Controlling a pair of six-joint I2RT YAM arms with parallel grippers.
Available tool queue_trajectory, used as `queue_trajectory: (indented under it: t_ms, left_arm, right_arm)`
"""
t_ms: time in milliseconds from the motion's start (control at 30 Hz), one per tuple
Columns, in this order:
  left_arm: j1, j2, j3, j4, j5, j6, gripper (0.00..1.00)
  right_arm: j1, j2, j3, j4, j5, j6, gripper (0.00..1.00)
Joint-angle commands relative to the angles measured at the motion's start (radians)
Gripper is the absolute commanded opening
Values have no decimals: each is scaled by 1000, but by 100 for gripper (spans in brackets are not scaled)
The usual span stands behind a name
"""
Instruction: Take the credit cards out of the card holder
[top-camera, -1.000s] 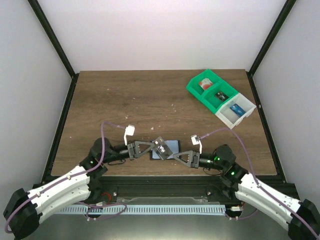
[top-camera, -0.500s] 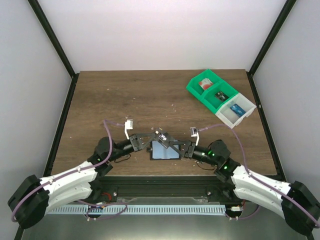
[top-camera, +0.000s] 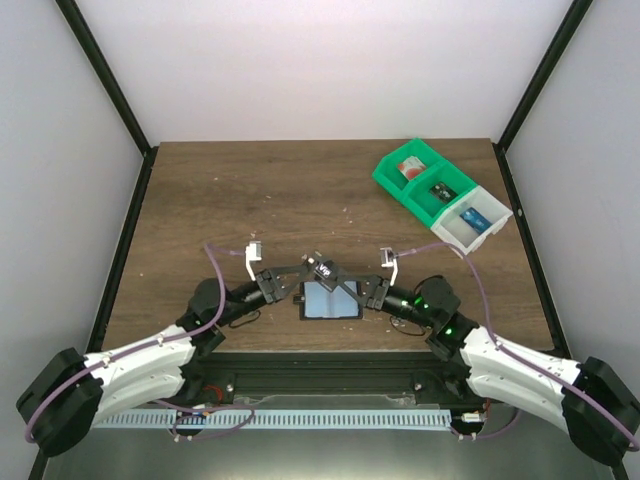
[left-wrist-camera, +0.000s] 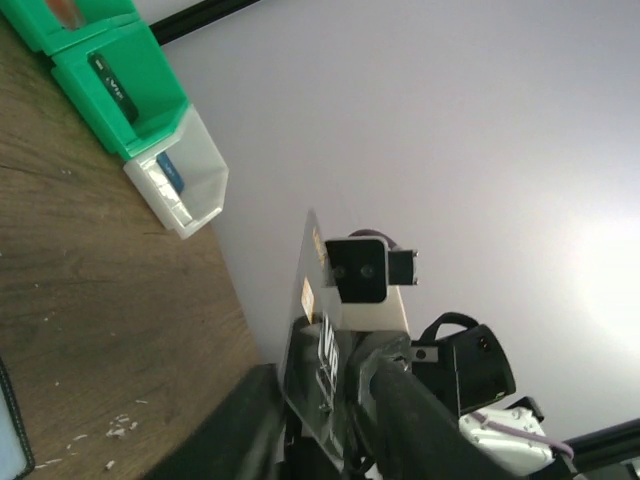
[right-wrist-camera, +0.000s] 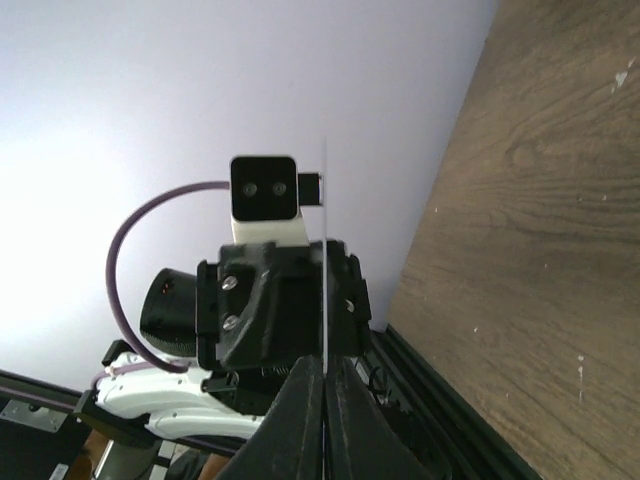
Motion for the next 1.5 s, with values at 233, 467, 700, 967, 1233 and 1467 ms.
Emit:
queue_trajectory:
  t_ms: [233,467,700,967,1233,1467]
  left_arm:
    - [-1,-167,38,-311,-59,127,100]
    - [-2,-280,146,-646,-129,322,100]
    - [-2,-284,312,-935,-163,585,100]
    - [-2,-236,469,-1197,-201,826,100]
    - [-2,-313,431,-1181,-265,875,100]
    - [-2,-309,431,-1188,-253,884,100]
  right_arm:
    - [-43,-31,281,-423,126,-297,0]
    - [-272,23,409,-555,-10,-399,1]
    - [-494,175,526,-636,-178,-511,0]
    - [-787,401,722,-899,-264,-645,0]
    - [-974,566,839,-1025,-280,-692,1]
    - [-1028,741,970,-1112,-228,-739,1]
